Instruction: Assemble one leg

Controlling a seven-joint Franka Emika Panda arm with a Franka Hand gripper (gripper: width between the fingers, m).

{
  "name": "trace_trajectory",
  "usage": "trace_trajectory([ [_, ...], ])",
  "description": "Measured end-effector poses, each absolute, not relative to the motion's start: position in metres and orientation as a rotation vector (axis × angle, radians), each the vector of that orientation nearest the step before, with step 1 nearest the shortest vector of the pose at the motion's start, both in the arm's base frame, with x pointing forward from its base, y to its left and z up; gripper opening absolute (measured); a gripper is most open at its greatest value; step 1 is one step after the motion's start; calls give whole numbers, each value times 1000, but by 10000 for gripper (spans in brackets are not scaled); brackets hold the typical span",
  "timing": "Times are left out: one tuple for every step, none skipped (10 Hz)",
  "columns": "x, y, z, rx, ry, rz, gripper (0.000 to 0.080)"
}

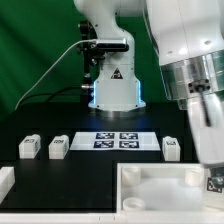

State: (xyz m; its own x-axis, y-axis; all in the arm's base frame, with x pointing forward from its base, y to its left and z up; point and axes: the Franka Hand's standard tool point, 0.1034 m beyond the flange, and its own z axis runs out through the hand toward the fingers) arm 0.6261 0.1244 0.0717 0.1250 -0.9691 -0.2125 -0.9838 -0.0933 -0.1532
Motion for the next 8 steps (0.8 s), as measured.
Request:
trace_trajectory([
  [628,128,75,-2319,1728,79,621],
  [629,126,74,-2374,1645,51,641],
  [628,126,73,-2431,1562,38,641],
  [628,125,73,-2530,1397,13,648],
  [627,121,72,-2644,1211,13,648],
  [633,111,74,-2764,1020,16,649],
  [638,109,75,-2789,971,-5,649],
  [636,111,74,-2763,1047,8,566],
])
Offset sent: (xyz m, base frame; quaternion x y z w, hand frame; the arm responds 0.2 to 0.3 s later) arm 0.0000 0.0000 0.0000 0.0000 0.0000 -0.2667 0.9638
